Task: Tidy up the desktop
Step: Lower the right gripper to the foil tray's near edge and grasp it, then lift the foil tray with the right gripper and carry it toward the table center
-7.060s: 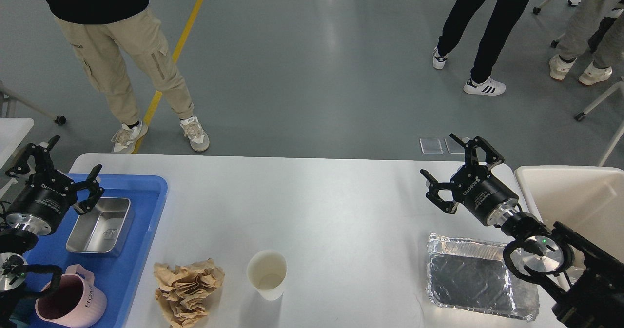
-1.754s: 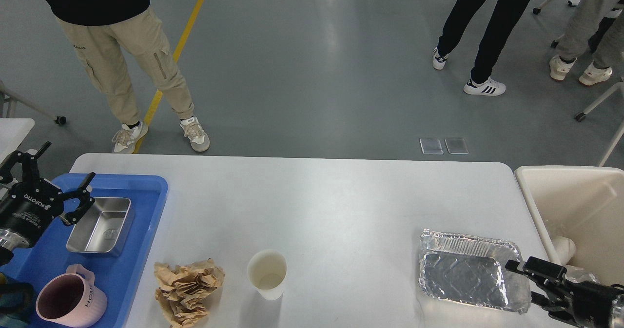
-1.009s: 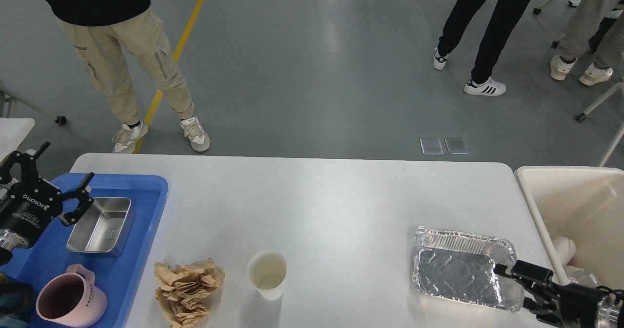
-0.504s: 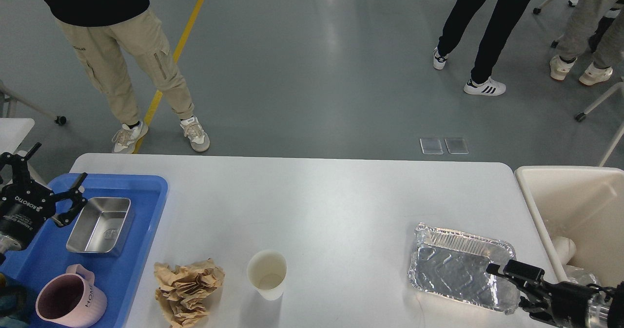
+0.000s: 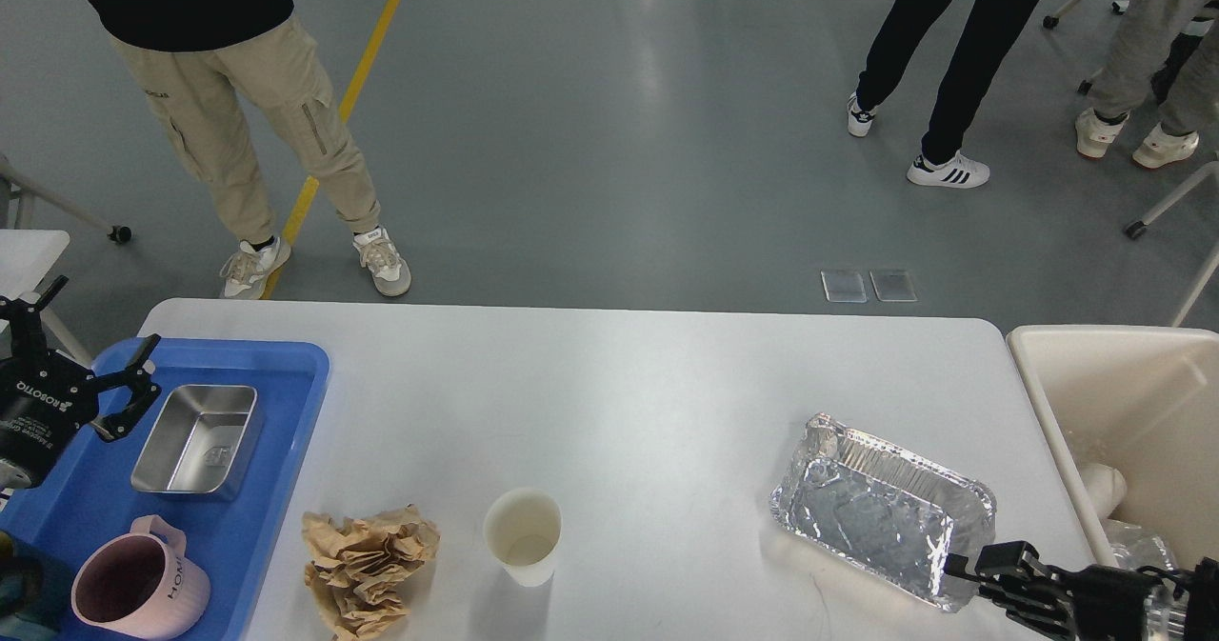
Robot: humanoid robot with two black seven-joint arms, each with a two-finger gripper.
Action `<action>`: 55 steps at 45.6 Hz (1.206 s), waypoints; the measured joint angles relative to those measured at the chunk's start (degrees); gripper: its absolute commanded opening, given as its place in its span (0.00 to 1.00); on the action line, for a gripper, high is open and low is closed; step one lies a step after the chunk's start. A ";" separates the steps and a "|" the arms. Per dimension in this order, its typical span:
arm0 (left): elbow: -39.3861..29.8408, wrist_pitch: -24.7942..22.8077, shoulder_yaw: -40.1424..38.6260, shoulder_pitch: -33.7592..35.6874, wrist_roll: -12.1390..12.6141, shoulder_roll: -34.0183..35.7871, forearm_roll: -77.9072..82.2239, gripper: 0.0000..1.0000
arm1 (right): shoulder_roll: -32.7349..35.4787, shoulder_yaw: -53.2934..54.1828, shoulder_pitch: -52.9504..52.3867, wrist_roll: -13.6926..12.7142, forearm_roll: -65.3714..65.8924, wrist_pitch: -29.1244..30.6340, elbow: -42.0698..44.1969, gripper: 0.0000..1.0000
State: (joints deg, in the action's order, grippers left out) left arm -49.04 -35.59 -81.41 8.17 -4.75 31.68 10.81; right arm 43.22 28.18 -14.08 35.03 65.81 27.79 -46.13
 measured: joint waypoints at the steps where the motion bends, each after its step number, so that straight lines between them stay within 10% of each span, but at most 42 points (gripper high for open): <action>1: 0.00 0.00 -0.04 0.00 0.00 0.03 0.00 0.97 | -0.10 -0.16 -0.06 0.06 0.01 -0.01 0.21 0.00; 55: 0.09 -1.70 -0.09 0.13 0.43 0.40 0.08 0.97 | 7.68 -10.29 -8.71 5.62 0.27 -1.34 -1.99 0.00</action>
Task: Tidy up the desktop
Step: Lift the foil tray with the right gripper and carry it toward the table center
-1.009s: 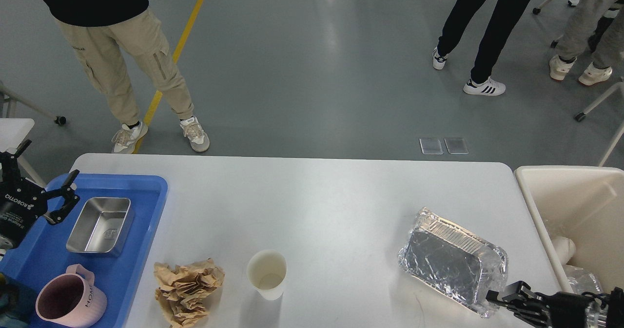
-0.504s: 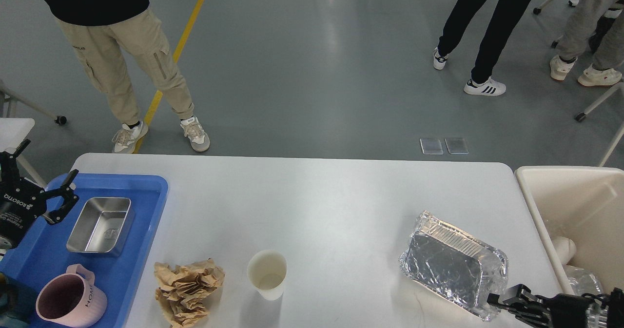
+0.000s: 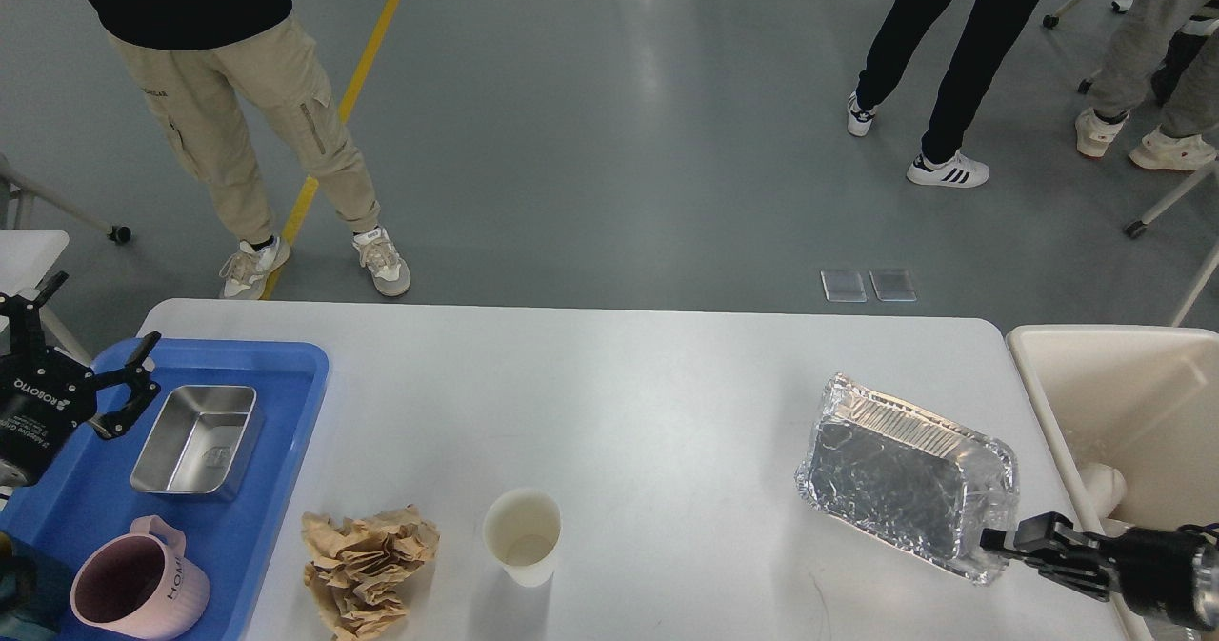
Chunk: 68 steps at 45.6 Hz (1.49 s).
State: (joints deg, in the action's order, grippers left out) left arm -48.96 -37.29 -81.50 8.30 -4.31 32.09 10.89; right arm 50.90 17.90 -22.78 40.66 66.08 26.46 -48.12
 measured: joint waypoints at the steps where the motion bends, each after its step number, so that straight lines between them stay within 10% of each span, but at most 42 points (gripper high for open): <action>1: 0.00 0.00 0.03 0.04 0.00 0.00 0.00 0.97 | 0.79 -0.08 -0.24 0.08 -0.02 0.01 -0.37 0.00; 37: -0.06 -0.56 0.55 0.80 0.01 -0.03 0.51 0.97 | 23.21 -0.51 -9.70 1.10 8.43 1.85 -20.22 0.00; 68: -0.07 -0.66 0.56 1.20 0.01 1.39 3.84 0.97 | 9.17 -0.78 -20.79 1.00 8.45 6.77 -28.32 0.00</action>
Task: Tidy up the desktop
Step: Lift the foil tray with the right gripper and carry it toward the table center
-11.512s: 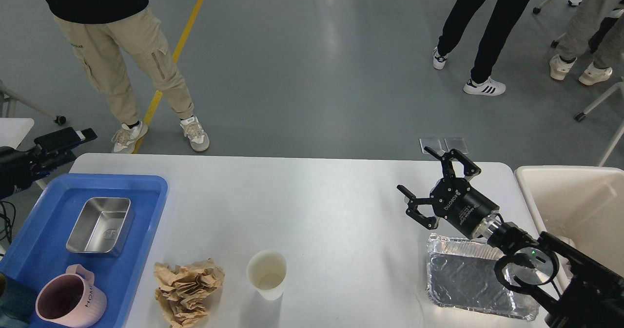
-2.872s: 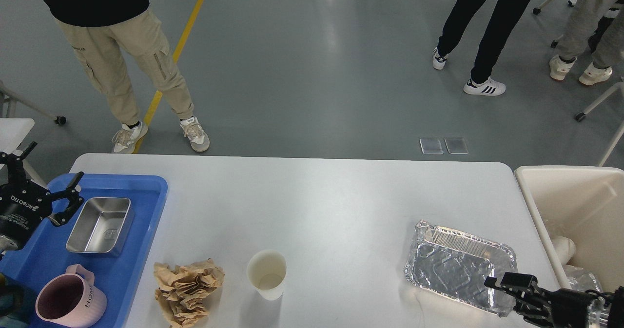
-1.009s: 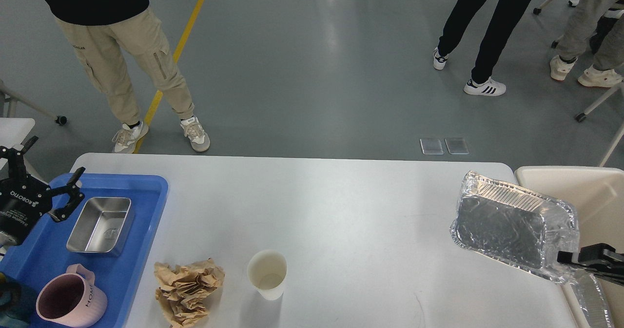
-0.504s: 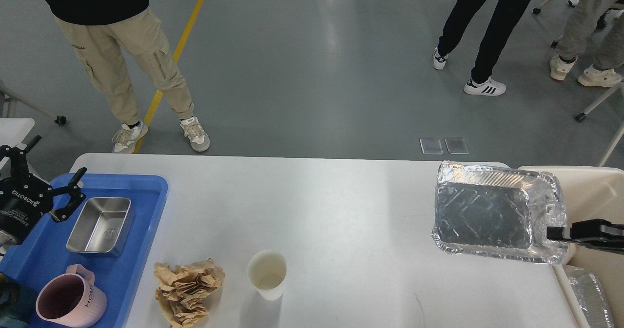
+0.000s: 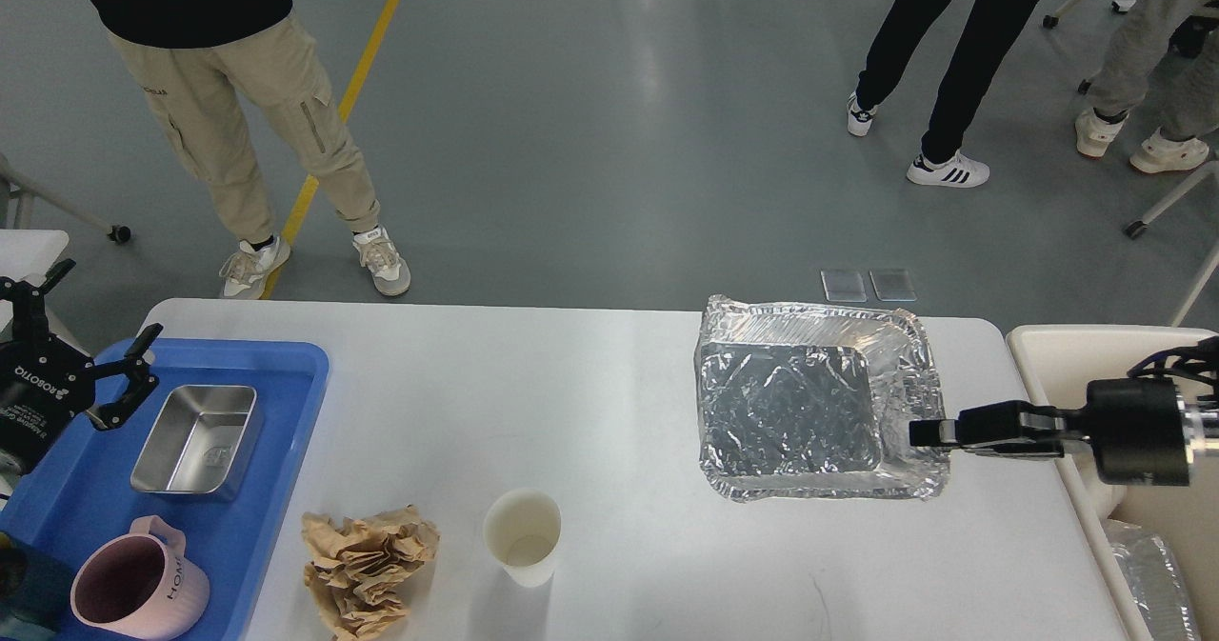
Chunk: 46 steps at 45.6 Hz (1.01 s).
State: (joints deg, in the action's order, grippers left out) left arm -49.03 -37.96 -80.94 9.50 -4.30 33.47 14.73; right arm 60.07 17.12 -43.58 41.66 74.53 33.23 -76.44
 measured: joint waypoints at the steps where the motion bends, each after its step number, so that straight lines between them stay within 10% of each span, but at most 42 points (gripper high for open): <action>1: 0.01 0.01 0.00 0.00 0.00 0.00 0.27 0.97 | -0.63 -0.02 0.00 0.00 -0.05 0.00 0.15 0.00; 13: 0.02 0.19 0.08 -0.21 0.00 -0.17 1.99 0.97 | -7.03 -0.06 0.36 -1.49 -0.50 0.07 4.58 0.00; 32: -0.02 0.18 0.13 -0.78 0.00 0.18 2.66 0.97 | -14.49 -1.01 -0.75 -13.88 -9.56 1.22 9.34 0.00; 46: 0.23 2.22 1.07 -0.67 0.00 0.12 5.93 0.97 | -17.56 -1.31 -1.31 -16.32 -12.06 1.66 10.84 0.00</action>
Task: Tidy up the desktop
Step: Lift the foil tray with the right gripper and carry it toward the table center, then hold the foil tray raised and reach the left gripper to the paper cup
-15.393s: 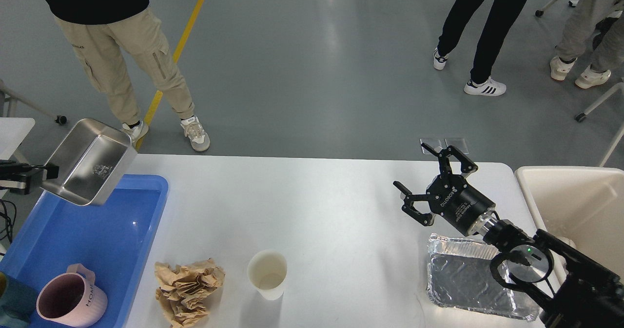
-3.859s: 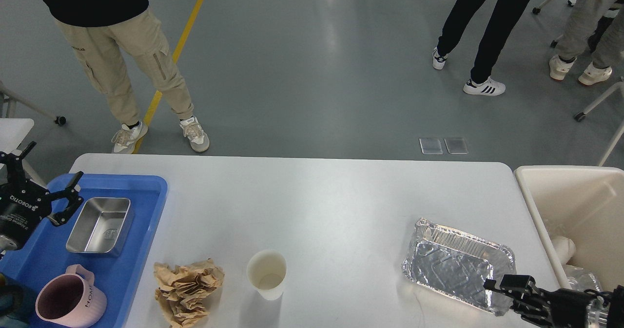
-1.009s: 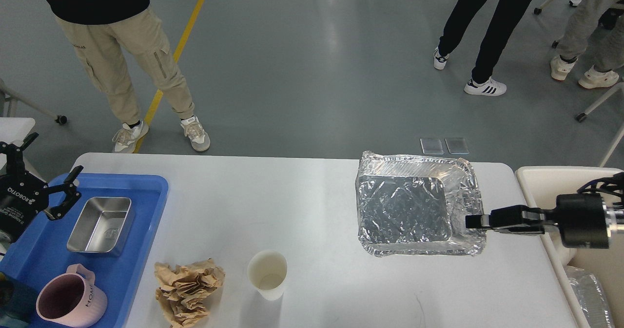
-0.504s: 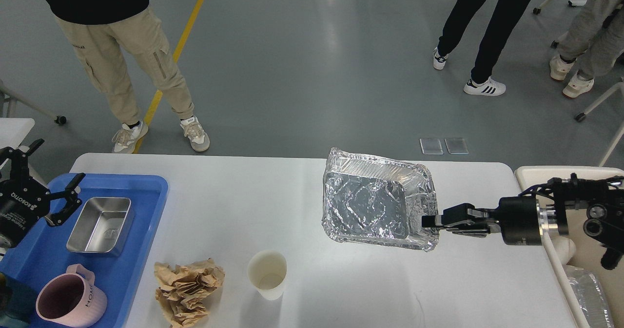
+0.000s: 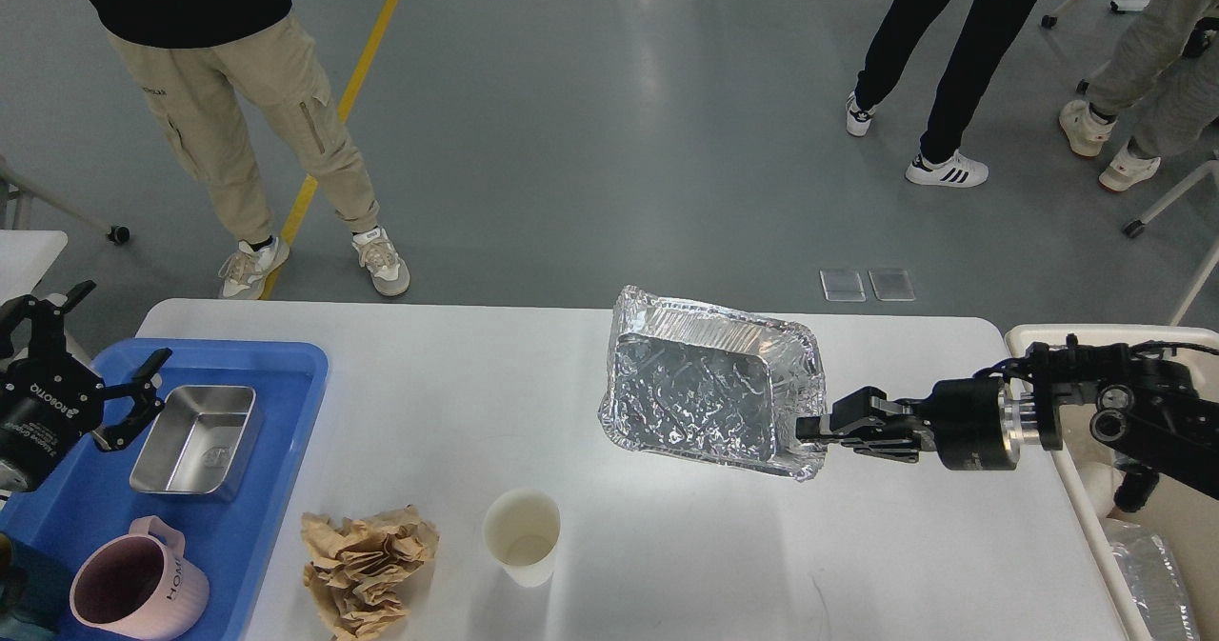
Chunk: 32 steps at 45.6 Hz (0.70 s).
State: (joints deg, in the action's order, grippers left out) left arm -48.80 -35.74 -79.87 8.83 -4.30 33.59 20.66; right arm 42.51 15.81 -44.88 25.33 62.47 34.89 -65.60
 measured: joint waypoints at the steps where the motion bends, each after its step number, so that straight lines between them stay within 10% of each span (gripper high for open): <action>1: 0.03 0.67 0.04 0.06 0.00 0.03 0.84 0.97 | -0.30 -0.02 -0.08 -0.01 0.00 0.00 0.22 0.00; 13: 0.12 3.91 0.50 -0.15 0.33 -0.16 3.09 0.97 | -2.09 -0.90 -0.53 0.12 0.23 0.00 1.48 0.00; 22: -1.57 4.84 6.69 0.10 7.75 3.41 3.98 0.97 | -2.18 -0.90 -1.47 0.21 0.27 -0.09 1.53 0.00; 32: -14.87 13.08 14.98 -1.89 9.67 17.14 4.29 0.97 | -2.44 -0.87 -2.03 0.41 0.24 -0.32 1.55 0.00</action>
State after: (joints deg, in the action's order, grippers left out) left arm -63.67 -22.66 -64.89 6.94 5.37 50.73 24.94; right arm 40.08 14.94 -46.91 25.75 62.71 34.57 -64.05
